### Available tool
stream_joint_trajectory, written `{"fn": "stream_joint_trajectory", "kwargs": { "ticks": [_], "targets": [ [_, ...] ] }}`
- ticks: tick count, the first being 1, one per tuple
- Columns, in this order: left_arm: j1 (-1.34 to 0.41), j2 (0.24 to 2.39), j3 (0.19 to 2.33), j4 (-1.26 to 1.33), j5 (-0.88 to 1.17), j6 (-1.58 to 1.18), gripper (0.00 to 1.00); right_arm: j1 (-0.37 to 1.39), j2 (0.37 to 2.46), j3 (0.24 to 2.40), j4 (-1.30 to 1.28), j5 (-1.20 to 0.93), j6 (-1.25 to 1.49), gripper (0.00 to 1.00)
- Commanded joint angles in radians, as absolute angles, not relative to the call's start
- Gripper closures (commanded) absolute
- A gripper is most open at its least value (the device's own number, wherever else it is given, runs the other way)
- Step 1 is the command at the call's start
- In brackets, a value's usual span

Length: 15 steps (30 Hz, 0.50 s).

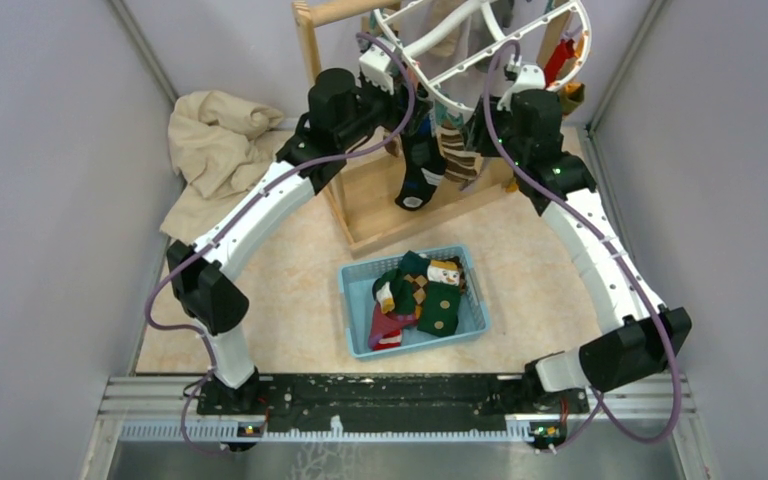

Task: Remove the socks clipped to the hanger
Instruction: Place the sock in the bin, then remove the sock from the hanger.

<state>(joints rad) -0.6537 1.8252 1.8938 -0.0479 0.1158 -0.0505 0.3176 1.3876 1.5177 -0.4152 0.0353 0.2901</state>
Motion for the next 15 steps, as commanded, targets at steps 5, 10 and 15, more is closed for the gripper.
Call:
{"fn": "stream_joint_trajectory", "kwargs": {
  "ticks": [5, 10, 15],
  "targets": [
    [-0.647, 1.791, 1.919, -0.032, 0.099, -0.018, 0.32, 0.323, 1.306, 1.577, -0.439, -0.201, 0.26, 0.57],
    [-0.644, 1.744, 1.895, -0.073, 0.08, -0.016, 0.32, 0.363, 1.221, 1.549, -0.509, -0.245, 0.255, 0.57],
    [-0.634, 1.679, 1.848, -0.08, 0.065, -0.029, 0.31, 0.475, 1.173, 1.55, -0.598, -0.195, 0.221, 0.57]
  ]
}}
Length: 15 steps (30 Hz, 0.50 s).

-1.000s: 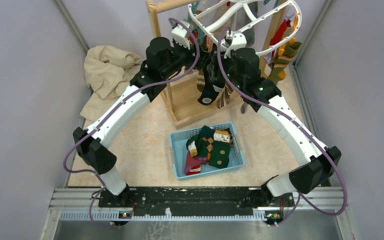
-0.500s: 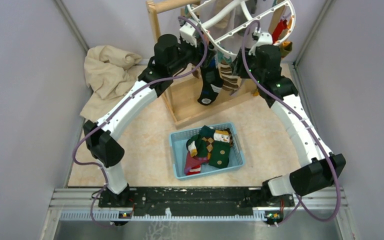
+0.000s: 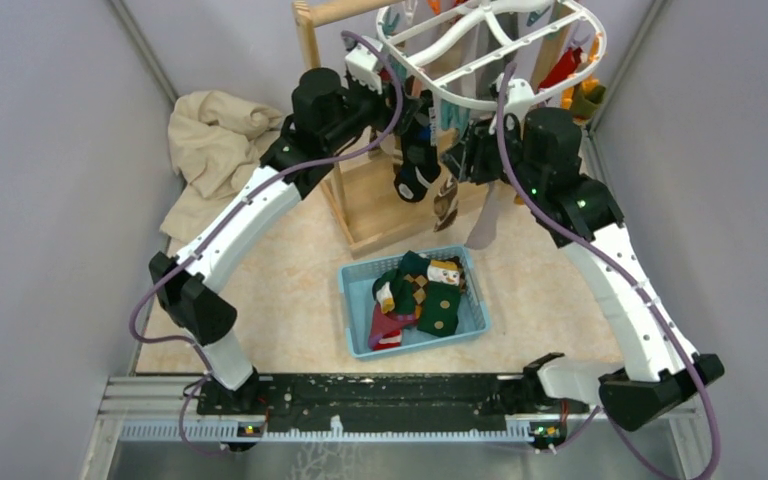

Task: Remove the socks clipped to the hanger
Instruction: Remove the sock from the hanger.

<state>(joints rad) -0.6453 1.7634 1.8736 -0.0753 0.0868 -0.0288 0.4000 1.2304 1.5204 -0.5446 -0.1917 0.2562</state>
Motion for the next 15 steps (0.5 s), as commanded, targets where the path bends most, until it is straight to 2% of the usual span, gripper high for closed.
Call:
{"fn": "stream_joint_trajectory", "kwargs": {
  "ticks": [1, 8, 15],
  "targets": [
    [-0.634, 1.666, 1.844, -0.084, 0.059, -0.03, 0.31, 0.499, 1.162, 1.534, -0.592, -0.192, 0.229, 0.57],
    [-0.619, 1.621, 1.836, -0.133, 0.032, -0.045, 0.31, 0.709, 1.157, 1.387, -0.412, -0.037, 0.261, 0.59],
    [-0.611, 1.576, 1.785, -0.126, 0.025, -0.062, 0.31, 0.759, 1.266, 1.313, -0.155, 0.151, 0.281, 0.63]
  ]
}}
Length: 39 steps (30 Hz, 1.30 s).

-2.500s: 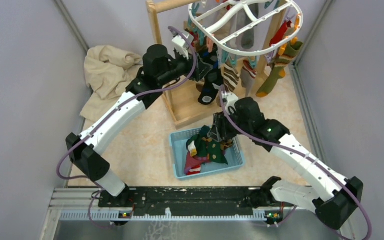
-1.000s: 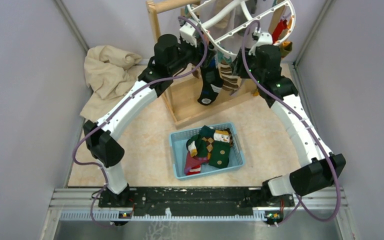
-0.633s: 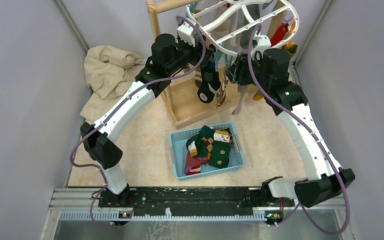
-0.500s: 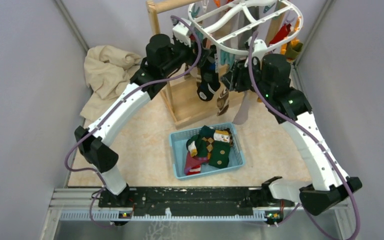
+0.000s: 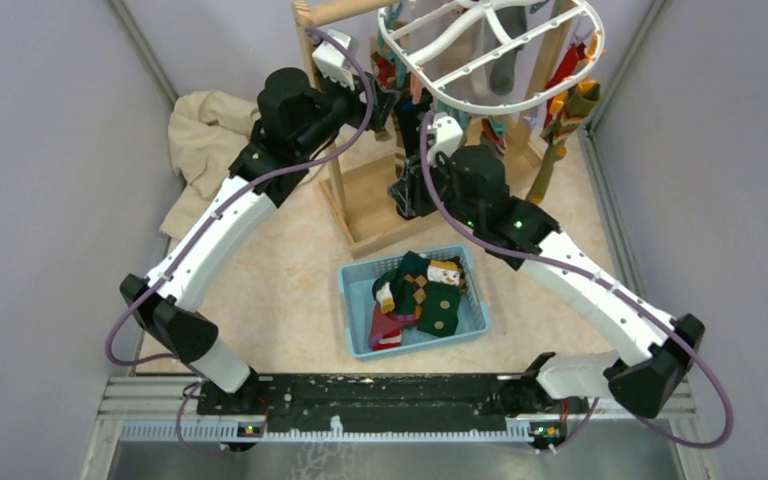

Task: Remove the socks clipped to the hanger
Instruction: Remove the sock from the hanger.

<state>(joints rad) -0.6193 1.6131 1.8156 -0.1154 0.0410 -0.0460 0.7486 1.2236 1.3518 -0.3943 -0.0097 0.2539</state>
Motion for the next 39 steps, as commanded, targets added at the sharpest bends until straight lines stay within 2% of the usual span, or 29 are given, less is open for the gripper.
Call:
{"fn": "stream_joint_trajectory", "kwargs": {
  "ticks": [1, 9, 21, 25, 27, 30, 33, 36, 37, 39],
  "targets": [
    [-0.609, 1.57, 1.777, -0.124, 0.025, -0.063, 0.31, 0.759, 1.285, 1.298, -0.117, 0.189, 0.282, 0.64],
    [-0.602, 1.532, 1.723, -0.093, 0.031, -0.075, 0.31, 0.759, 1.497, 1.31, 0.125, 0.464, 0.226, 0.63],
    [-0.546, 1.513, 1.695, -0.091, 0.086, -0.111, 0.31, 0.759, 1.784, 1.498, 0.199, 0.756, 0.18, 0.47],
    [-0.53, 1.516, 1.695, -0.092, 0.111, -0.114, 0.31, 0.757, 1.848, 1.571, 0.176, 0.824, 0.172, 0.47],
    [-0.524, 1.516, 1.694, -0.093, 0.122, -0.117, 0.31, 0.749, 1.856, 1.586, 0.167, 0.839, 0.175, 0.52],
    [-0.518, 1.517, 1.694, -0.089, 0.129, -0.122, 0.31, 0.722, 1.834, 1.562, 0.163, 0.813, 0.205, 0.69],
    [-0.517, 1.519, 1.691, -0.082, 0.14, -0.13, 0.31, 0.681, 1.81, 1.539, 0.138, 0.753, 0.249, 0.79],
    [-0.516, 1.522, 1.689, -0.079, 0.148, -0.137, 0.31, 0.645, 1.773, 1.499, 0.137, 0.691, 0.266, 0.97],
    [-0.516, 1.524, 1.686, -0.077, 0.151, -0.141, 0.32, 0.639, 1.757, 1.475, 0.148, 0.678, 0.262, 1.0],
    [-0.517, 1.526, 1.684, -0.074, 0.153, -0.143, 0.32, 0.629, 1.726, 1.45, 0.143, 0.653, 0.259, 1.0]
  ]
}}
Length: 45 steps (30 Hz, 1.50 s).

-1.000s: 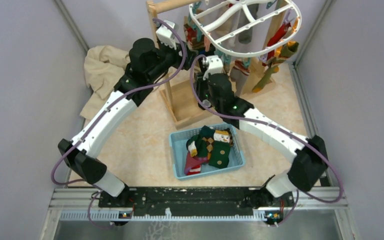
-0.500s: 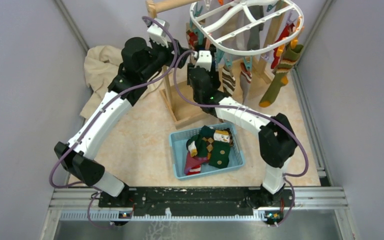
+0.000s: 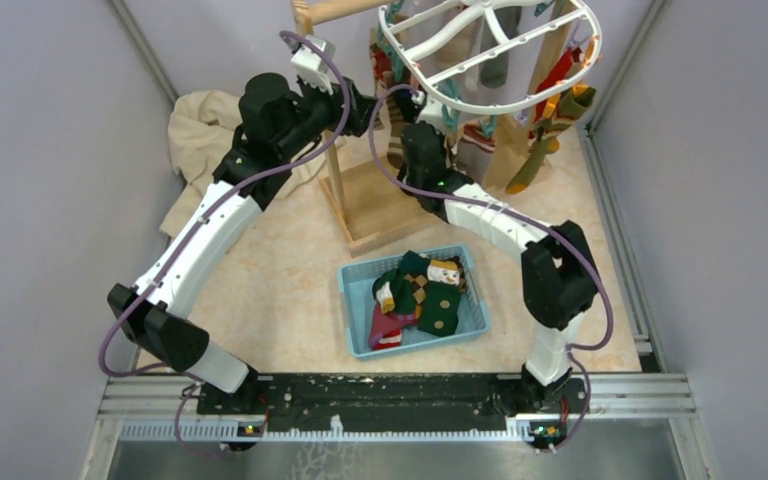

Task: Remove the socks clipped to the hanger
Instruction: Remove the sock from the hanger.

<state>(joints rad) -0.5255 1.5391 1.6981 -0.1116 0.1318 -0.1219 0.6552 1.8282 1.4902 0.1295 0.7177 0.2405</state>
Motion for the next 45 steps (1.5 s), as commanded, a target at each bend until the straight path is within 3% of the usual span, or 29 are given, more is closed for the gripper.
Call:
{"fn": "stream_joint_trajectory", "kwargs": {
  "ticks": [1, 3, 6, 8, 22, 32, 34, 35, 40, 42, 45],
  "targets": [
    [-0.517, 1.527, 1.684, -0.072, 0.154, -0.143, 0.32, 0.624, 1.709, 1.434, 0.148, 0.627, 0.258, 1.0],
    [-0.517, 1.529, 1.684, -0.073, 0.155, -0.145, 0.32, 0.609, 1.684, 1.404, 0.165, 0.544, 0.249, 1.0],
    [-0.517, 1.533, 1.684, -0.074, 0.157, -0.145, 0.32, 0.604, 1.69, 1.403, 0.165, 0.477, 0.219, 0.76],
    [-0.516, 1.533, 1.684, -0.072, 0.159, -0.146, 0.32, 0.604, 1.716, 1.428, 0.142, 0.474, 0.211, 0.69],
    [-0.513, 1.537, 1.689, -0.077, 0.16, -0.135, 0.32, 0.587, 1.84, 1.547, 0.143, 0.362, 0.215, 0.51],
    [-0.505, 1.548, 1.696, -0.078, 0.175, -0.137, 0.32, 0.592, 1.876, 1.568, 0.172, 0.299, 0.241, 0.48],
    [-0.502, 1.548, 1.699, -0.078, 0.179, -0.139, 0.32, 0.591, 1.882, 1.575, 0.178, 0.286, 0.242, 0.1],
    [-0.501, 1.549, 1.7, -0.081, 0.181, -0.138, 0.32, 0.591, 1.889, 1.581, 0.175, 0.282, 0.244, 0.02],
    [-0.497, 1.551, 1.704, -0.082, 0.191, -0.141, 0.32, 0.592, 1.908, 1.599, 0.17, 0.29, 0.247, 0.02],
    [-0.495, 1.554, 1.708, -0.086, 0.192, -0.14, 0.32, 0.591, 1.908, 1.605, 0.159, 0.302, 0.249, 0.08],
    [-0.494, 1.558, 1.716, -0.09, 0.197, -0.14, 0.32, 0.59, 1.908, 1.607, 0.149, 0.318, 0.244, 0.26]
  ]
}}
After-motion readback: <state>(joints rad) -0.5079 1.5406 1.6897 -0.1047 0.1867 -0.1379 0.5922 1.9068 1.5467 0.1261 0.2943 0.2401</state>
